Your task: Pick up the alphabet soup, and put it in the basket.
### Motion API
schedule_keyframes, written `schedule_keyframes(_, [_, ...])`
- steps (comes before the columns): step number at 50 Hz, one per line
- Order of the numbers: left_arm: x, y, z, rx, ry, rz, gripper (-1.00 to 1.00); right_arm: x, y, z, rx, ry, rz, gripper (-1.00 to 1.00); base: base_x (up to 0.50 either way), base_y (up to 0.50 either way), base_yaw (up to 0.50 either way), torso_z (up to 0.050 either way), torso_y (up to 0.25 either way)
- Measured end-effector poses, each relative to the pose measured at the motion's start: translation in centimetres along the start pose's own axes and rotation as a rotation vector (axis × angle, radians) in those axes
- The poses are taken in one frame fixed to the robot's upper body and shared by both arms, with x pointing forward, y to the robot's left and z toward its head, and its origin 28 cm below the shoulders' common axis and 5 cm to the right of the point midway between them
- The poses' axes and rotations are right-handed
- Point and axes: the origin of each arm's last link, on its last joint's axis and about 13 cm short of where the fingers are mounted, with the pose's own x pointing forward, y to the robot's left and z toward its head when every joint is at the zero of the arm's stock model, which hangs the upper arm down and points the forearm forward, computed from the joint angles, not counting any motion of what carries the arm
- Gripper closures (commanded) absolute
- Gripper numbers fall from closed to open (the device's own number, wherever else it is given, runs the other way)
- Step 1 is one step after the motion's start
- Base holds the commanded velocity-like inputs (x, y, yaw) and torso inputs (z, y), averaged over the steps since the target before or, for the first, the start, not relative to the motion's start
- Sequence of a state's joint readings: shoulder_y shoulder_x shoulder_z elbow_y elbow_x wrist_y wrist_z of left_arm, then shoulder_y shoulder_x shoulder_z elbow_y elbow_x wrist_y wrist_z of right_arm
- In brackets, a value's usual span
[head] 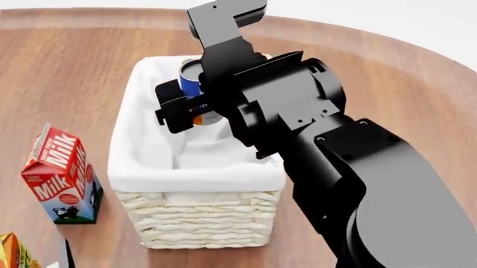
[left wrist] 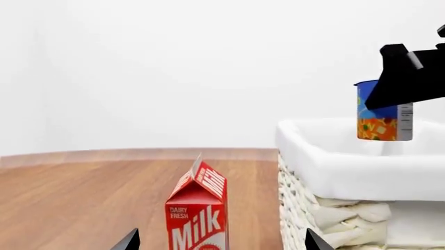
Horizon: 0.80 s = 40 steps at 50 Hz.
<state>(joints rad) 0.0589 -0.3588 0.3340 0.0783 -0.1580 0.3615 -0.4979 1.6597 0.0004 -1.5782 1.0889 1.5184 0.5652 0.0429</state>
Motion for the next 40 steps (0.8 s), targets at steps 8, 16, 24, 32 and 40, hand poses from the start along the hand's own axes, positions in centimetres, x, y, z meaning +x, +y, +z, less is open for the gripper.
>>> schedule_keyframes(8, [-0.01, -0.01, 0.02, 0.0, 0.0, 0.001, -1.0, -0.02, 0.09, 0.05, -0.003, -0.001, 0.001, 1.0, 0.0, 0.0, 0.0, 0.0, -0.053])
schedule_keyframes(16, [-0.02, -0.01, 0.06, 0.001, -0.001, 0.002, -1.0, 0.0, 0.15, 0.03, -0.006, -0.001, 0.001, 1.0, 0.0, 0.0, 0.0, 0.0, -0.054])
schedule_keyframes(24, [-0.01, -0.02, 0.06, 0.002, -0.002, 0.003, -1.0, 0.03, 0.16, -0.04, -0.008, 0.0, 0.0, 1.0, 0.0, 0.0, 0.0, 0.0, -0.053])
schedule_keyframes(32, [0.0, -0.01, 0.05, 0.003, -0.002, 0.003, -1.0, 0.07, 0.18, -0.1, -0.009, 0.001, 0.0, 1.0, 0.0, 0.0, 0.0, 0.0, -0.053])
schedule_keyframes(40, [-0.01, 0.0, 0.05, -0.001, -0.003, 0.0, -1.0, 0.09, 0.19, -0.13, -0.01, 0.0, -0.001, 1.0, 0.0, 0.0, 0.0, 0.0, -0.026])
